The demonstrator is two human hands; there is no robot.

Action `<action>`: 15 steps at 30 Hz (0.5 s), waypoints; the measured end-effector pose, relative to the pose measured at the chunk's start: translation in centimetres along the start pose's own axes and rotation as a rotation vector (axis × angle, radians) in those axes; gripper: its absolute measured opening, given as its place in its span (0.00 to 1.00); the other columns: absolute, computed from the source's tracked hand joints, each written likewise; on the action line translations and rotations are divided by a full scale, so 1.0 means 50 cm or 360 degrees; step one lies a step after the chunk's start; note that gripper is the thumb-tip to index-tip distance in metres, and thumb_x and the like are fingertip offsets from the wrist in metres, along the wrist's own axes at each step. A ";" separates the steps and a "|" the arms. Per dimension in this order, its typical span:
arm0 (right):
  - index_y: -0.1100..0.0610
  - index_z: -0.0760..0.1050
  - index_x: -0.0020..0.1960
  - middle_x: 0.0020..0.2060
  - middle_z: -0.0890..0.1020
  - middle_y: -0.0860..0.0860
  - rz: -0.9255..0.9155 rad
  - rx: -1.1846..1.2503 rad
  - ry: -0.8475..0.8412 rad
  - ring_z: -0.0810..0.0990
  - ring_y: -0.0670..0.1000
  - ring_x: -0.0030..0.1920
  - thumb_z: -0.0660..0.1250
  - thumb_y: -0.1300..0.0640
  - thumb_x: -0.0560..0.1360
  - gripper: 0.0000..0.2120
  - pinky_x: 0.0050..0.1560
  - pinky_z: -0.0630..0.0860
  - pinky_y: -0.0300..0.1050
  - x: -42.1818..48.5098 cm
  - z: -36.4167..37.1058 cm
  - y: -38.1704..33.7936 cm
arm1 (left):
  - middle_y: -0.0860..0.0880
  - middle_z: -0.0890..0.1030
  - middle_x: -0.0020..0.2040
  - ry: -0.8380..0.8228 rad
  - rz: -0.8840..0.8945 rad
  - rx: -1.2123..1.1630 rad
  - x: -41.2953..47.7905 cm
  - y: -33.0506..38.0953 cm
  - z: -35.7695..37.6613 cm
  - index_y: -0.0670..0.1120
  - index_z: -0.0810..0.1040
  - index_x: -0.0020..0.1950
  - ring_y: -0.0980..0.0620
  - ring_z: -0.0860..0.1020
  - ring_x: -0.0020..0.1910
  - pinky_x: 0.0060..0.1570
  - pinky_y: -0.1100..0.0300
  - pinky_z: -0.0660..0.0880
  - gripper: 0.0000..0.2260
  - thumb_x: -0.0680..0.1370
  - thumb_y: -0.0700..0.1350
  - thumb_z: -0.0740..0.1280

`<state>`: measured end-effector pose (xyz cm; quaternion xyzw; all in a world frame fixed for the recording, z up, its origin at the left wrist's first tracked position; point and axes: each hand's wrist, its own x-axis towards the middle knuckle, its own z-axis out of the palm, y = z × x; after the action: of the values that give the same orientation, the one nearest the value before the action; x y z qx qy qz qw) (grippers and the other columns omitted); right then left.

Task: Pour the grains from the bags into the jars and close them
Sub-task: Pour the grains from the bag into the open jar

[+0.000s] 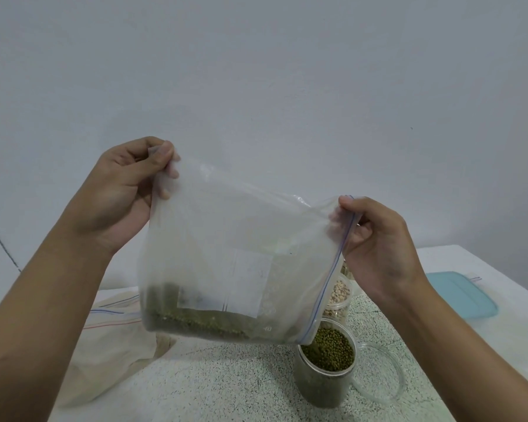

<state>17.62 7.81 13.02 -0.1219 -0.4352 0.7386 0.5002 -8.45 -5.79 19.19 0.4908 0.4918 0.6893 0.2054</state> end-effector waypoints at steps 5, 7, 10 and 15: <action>0.56 0.80 0.31 0.32 0.79 0.51 -0.0003 0.0012 0.0002 0.79 0.47 0.35 0.71 0.61 0.68 0.07 0.39 0.75 0.38 0.004 -0.002 -0.001 | 0.53 0.78 0.35 -0.0010 0.0003 0.0005 0.003 -0.002 0.001 0.51 0.84 0.38 0.56 0.72 0.35 0.34 0.67 0.70 0.10 0.78 0.46 0.66; 0.57 0.80 0.31 0.32 0.78 0.51 -0.0009 0.0017 0.0003 0.79 0.47 0.34 0.71 0.62 0.68 0.07 0.39 0.75 0.37 0.005 -0.002 -0.001 | 0.53 0.78 0.36 -0.0016 0.0001 0.0001 0.004 -0.002 0.001 0.51 0.84 0.38 0.56 0.72 0.36 0.34 0.67 0.70 0.10 0.78 0.46 0.67; 0.57 0.79 0.30 0.32 0.78 0.51 -0.0019 0.0020 0.0000 0.78 0.47 0.34 0.71 0.62 0.68 0.08 0.37 0.75 0.37 0.007 -0.002 -0.002 | 0.53 0.78 0.35 -0.0011 0.0009 -0.0003 0.006 -0.001 0.003 0.51 0.84 0.38 0.56 0.72 0.35 0.35 0.67 0.69 0.10 0.77 0.46 0.67; 0.57 0.80 0.30 0.32 0.79 0.51 -0.0031 0.0005 0.0007 0.79 0.47 0.35 0.71 0.62 0.68 0.08 0.39 0.75 0.38 0.014 -0.005 -0.003 | 0.54 0.78 0.36 -0.0007 0.0010 -0.0018 0.013 -0.004 0.009 0.51 0.83 0.38 0.55 0.72 0.35 0.36 0.65 0.69 0.10 0.78 0.46 0.67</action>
<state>17.51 8.54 13.16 -0.1184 -0.4342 0.7341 0.5085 -8.39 -4.98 19.33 0.4926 0.4859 0.6916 0.2070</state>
